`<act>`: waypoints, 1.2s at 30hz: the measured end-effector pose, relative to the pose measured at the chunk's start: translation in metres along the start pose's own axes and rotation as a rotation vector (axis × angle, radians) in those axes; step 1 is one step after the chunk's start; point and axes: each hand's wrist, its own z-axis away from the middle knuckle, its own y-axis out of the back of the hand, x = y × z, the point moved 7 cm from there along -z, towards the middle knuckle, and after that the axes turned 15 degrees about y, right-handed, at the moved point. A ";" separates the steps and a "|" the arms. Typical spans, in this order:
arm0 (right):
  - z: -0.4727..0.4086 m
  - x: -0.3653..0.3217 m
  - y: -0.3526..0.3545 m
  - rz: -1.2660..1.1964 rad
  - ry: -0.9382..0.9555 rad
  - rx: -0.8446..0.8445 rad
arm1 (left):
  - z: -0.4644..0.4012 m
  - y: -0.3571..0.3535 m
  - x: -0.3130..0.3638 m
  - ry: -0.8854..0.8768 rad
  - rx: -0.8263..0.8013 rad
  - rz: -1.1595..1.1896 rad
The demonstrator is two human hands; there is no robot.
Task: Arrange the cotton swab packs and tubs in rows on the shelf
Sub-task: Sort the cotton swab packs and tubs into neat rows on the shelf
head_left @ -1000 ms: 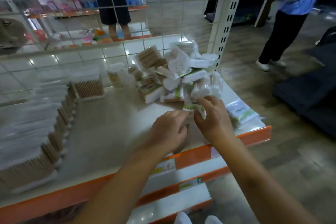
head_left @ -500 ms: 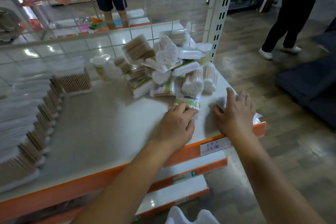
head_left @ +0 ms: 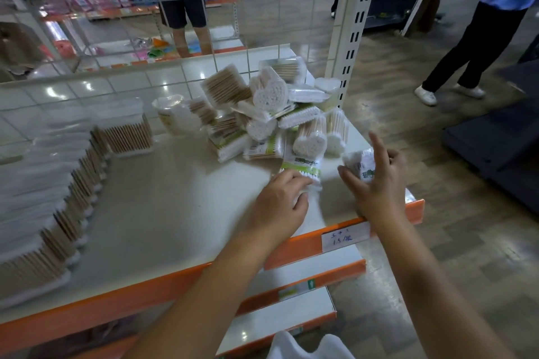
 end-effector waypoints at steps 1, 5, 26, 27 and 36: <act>0.001 -0.003 0.002 -0.062 -0.005 0.030 | 0.000 0.001 -0.001 0.003 0.017 0.021; 0.008 -0.018 -0.002 -0.285 -0.107 0.031 | 0.002 0.013 -0.001 -0.053 0.226 -0.021; 0.032 -0.091 -0.045 -0.868 -0.255 -0.040 | 0.023 0.070 -0.016 0.164 0.130 0.674; 0.032 -0.095 -0.041 -0.766 -0.168 -0.043 | 0.022 0.077 -0.016 0.153 0.122 0.680; 0.032 -0.125 -0.043 -0.650 0.214 -0.347 | 0.018 0.120 -0.012 0.088 -0.003 0.531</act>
